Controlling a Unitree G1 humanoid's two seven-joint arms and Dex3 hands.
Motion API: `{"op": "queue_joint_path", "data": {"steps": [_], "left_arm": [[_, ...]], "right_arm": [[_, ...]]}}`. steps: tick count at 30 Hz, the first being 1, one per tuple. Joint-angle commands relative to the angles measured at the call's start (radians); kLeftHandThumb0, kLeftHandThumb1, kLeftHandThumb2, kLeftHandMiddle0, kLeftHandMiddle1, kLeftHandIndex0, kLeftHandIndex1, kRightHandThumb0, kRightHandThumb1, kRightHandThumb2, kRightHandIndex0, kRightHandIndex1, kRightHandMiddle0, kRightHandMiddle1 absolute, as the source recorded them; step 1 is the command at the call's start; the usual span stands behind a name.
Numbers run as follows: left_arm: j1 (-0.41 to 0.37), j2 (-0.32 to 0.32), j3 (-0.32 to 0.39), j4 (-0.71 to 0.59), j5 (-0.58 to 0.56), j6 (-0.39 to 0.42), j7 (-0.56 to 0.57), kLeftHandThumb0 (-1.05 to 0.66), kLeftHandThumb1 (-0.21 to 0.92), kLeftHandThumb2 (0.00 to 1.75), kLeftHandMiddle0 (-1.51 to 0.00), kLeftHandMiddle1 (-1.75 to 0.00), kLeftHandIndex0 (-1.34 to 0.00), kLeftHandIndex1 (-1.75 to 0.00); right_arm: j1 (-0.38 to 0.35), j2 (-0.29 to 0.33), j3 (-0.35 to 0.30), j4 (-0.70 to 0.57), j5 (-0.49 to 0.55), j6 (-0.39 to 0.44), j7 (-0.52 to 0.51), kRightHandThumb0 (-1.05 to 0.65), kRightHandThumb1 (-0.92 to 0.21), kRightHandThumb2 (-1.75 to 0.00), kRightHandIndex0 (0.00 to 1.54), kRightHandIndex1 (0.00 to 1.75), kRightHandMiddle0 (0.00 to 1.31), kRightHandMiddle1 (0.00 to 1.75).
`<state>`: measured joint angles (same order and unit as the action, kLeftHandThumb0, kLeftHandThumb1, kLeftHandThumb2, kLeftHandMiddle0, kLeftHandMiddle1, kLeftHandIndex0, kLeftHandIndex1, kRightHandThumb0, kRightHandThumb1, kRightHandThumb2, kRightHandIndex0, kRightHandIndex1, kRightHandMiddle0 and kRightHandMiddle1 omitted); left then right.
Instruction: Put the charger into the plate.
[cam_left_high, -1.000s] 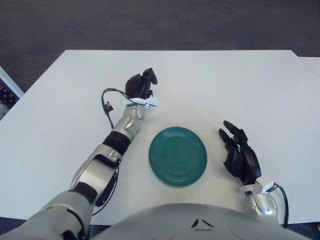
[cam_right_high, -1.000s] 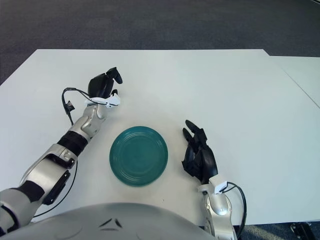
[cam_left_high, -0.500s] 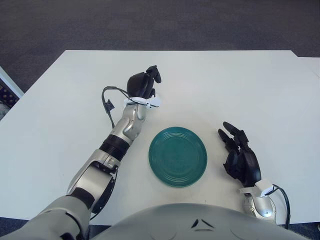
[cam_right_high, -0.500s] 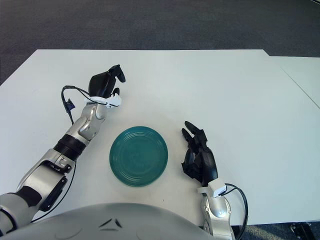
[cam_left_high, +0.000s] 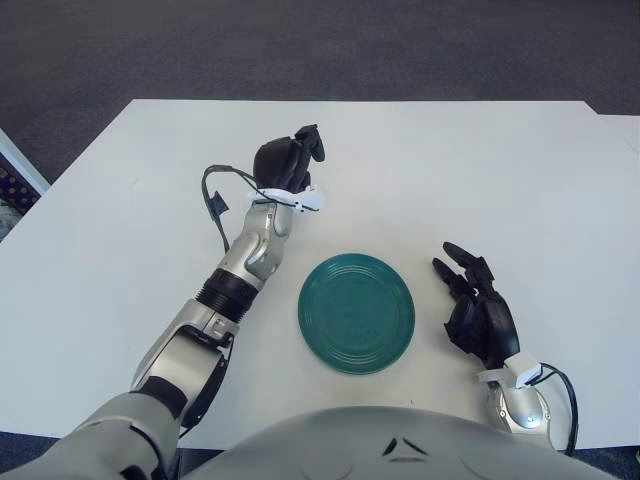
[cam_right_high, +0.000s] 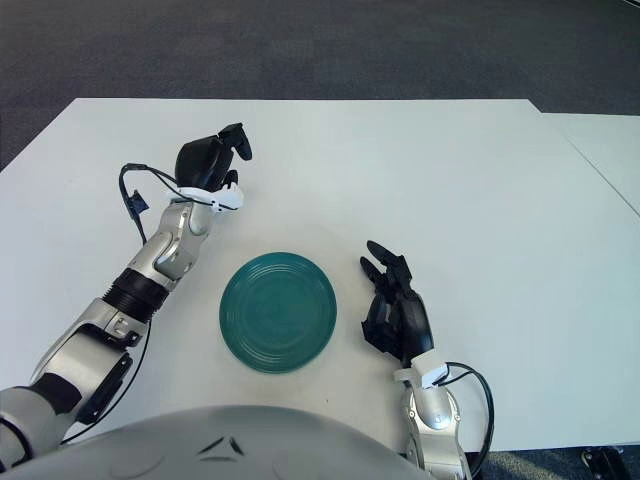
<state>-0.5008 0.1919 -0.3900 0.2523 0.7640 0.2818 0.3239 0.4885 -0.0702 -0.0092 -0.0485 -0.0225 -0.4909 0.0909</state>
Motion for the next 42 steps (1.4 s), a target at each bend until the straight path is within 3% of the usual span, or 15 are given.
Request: {"op": "queue_joint_path", "data": {"steps": [1,7,10,17,23,27,30,32,35,36,38,42], "left_arm": [[0.016,-0.002,0.017,-0.014,-0.004,0.012,-0.016,0.0,0.04,1.63,-0.79,-1.73,-0.62,-1.75],[0.014,-0.004,0.021,-0.015,0.001,0.019,-0.023,0.0,0.01,1.63,-0.85,-1.63,-0.65,-1.75],[0.014,-0.005,0.021,-0.016,0.003,0.025,-0.025,0.0,0.0,1.65,-0.84,-1.67,-0.66,-1.75],[0.018,-0.004,0.024,-0.038,-0.001,0.036,-0.042,0.0,-0.04,1.71,-0.84,-1.74,-0.71,-1.72],[0.037,-0.007,0.037,-0.074,-0.018,0.031,-0.06,0.0,-0.01,1.68,-0.82,-1.75,-0.66,-1.74],[0.051,-0.021,0.065,-0.105,-0.06,0.042,-0.099,0.0,0.1,1.58,-0.75,-1.75,-0.57,-1.74],[0.071,-0.068,0.131,-0.157,-0.161,0.088,-0.16,0.0,0.12,1.51,-0.73,-1.75,-0.61,-1.64],[0.083,-0.112,0.196,-0.196,-0.264,0.13,-0.215,-0.01,0.4,1.15,-0.57,-1.7,-0.44,-1.6],[0.092,-0.139,0.253,-0.23,-0.369,0.157,-0.274,-0.24,0.75,0.7,-0.41,-1.38,-0.3,-1.67],[0.104,-0.152,0.295,-0.252,-0.442,0.148,-0.307,-0.35,0.79,0.69,-0.37,-1.28,-0.25,-1.56],[0.126,-0.171,0.36,-0.283,-0.558,0.132,-0.353,-0.66,0.87,0.71,-0.33,-0.81,-0.14,-1.13],[0.147,-0.189,0.408,-0.302,-0.665,0.112,-0.388,-0.86,0.91,0.77,-0.35,-0.39,-0.06,-0.85]], "right_arm": [[0.014,-0.002,0.0,0.014,0.003,0.021,-0.001,-0.96,-0.92,-1.16,0.46,0.04,0.1,0.68],[0.014,-0.001,0.003,0.003,0.036,0.063,0.015,-0.95,-0.92,-1.16,0.47,0.04,0.12,0.68],[0.014,0.0,0.001,0.002,0.041,0.072,0.016,-0.94,-0.92,-1.15,0.47,0.03,0.12,0.69],[0.02,-0.003,0.0,0.022,0.044,0.016,0.021,-0.96,-0.92,-1.15,0.49,0.03,0.14,0.7],[0.012,-0.005,0.003,0.02,0.031,-0.007,0.02,-0.99,-0.92,-1.16,0.5,0.03,0.14,0.7],[0.002,-0.01,-0.005,0.035,-0.009,-0.011,-0.001,-0.99,-0.92,-1.17,0.5,0.03,0.14,0.7],[-0.002,-0.012,-0.009,0.055,-0.051,-0.034,-0.024,-0.98,-0.92,-1.18,0.51,0.03,0.14,0.7],[-0.007,-0.01,-0.008,0.071,-0.055,-0.053,-0.029,-0.98,-0.92,-1.18,0.51,0.02,0.14,0.7],[-0.012,-0.005,-0.004,0.073,-0.038,-0.055,-0.024,-0.98,-0.92,-1.18,0.51,0.02,0.15,0.7],[-0.003,-0.002,0.001,0.058,-0.015,-0.05,-0.012,-0.98,-0.92,-1.18,0.51,0.02,0.15,0.7],[0.002,-0.001,0.005,0.069,0.02,-0.059,0.009,-0.97,-0.92,-1.18,0.51,0.02,0.15,0.71],[-0.009,-0.022,-0.012,0.132,0.039,-0.082,0.03,-0.97,-0.92,-1.18,0.51,0.02,0.14,0.7]]}}
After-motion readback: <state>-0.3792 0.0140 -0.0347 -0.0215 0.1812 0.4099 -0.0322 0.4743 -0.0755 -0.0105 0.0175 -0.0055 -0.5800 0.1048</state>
